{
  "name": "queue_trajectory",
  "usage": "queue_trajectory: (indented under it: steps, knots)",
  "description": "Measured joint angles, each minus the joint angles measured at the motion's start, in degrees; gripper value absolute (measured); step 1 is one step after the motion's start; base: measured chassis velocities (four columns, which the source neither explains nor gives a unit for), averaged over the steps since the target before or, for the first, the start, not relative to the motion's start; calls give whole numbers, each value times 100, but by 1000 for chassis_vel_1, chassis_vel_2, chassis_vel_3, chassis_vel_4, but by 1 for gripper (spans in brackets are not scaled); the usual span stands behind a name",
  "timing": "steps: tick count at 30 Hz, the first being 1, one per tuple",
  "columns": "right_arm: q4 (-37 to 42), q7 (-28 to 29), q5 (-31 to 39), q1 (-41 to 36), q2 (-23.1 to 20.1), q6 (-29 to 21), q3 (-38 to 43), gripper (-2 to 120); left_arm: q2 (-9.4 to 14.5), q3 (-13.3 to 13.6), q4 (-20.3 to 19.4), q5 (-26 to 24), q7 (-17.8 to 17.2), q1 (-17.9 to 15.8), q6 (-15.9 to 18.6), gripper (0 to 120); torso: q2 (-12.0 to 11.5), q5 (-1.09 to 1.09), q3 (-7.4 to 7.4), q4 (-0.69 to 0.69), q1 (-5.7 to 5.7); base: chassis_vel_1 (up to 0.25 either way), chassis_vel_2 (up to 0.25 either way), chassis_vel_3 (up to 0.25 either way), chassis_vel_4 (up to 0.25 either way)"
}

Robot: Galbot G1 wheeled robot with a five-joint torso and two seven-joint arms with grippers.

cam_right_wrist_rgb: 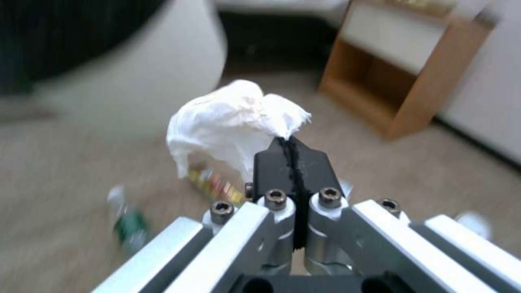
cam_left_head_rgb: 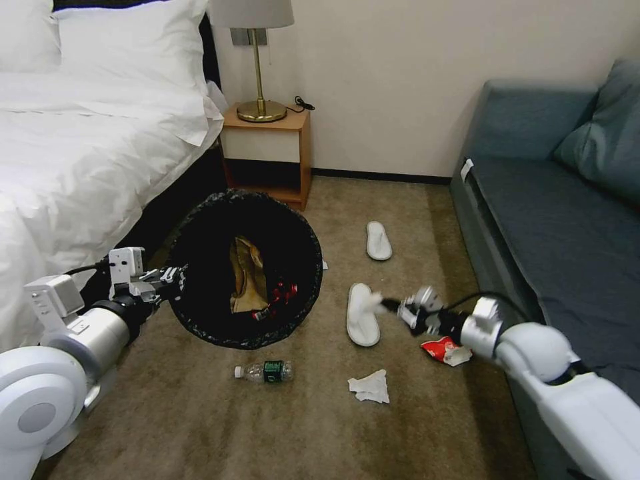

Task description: Pick up the trash bin, then pick up the garbage on the floor and place it into the trash bin.

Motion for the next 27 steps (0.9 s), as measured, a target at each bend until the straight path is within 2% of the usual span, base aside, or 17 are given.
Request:
queue_trajectory:
  steps: [6,8,9,11,12,14,16,17,20,22,27]
  knots:
    - [774,173,589,63,-129,-330,740,0,253,112,100,-240,-31,108,0,3,0,0,0,0,0,0,0,0,0]
    - [1226,372,1237,145,-295,-552,1092,0,445,189,133,-377,-17,144,0,3,0,-1,0,-2,0,0,0,0,0]
    - [1226,372,1237,145,-295,-552,1092,0,445,189,133,-377,-17,144,0,3,0,-1,0,-2,0,0,0,0,0]
    - [1491,603,1842,416,-384,-742,1092,0,565,316,178,-503,-33,109,0,3,0,0,0,-2,0,0,0,0,0]
    - [1491,603,1842,416,-384,-742,1092,0,565,316,178,-503,-33,109,0,3,0,0,0,-2,0,0,0,0,0]
    - [1576,688,2169,916,-394,-905,845,0,656,457,224,-613,-87,60,0,3,0,1,0,0,1,0,0,0,0]
    - [1578,692,2236,1077,-394,-962,766,0,684,514,240,-648,-115,35,0,3,0,1,0,1,1,0,0,0,0]
    - [1579,659,2377,1542,-419,-1111,557,0,754,680,277,-705,-193,-41,0,3,0,0,1,0,1,0,0,0,0]
    - [1573,624,2447,1878,-444,-1170,402,0,791,774,296,-685,-212,-83,0,3,0,-1,1,1,1,0,0,0,0]
    - [1555,557,2599,2557,-456,-1308,-2,0,833,976,316,-596,-240,-224,0,3,0,0,1,1,1,0,0,0,0]
    - [1669,571,2762,3097,-362,-1377,-651,0,832,1161,321,-604,-323,-410,0,3,0,1,1,-1,1,0,0,0,0]
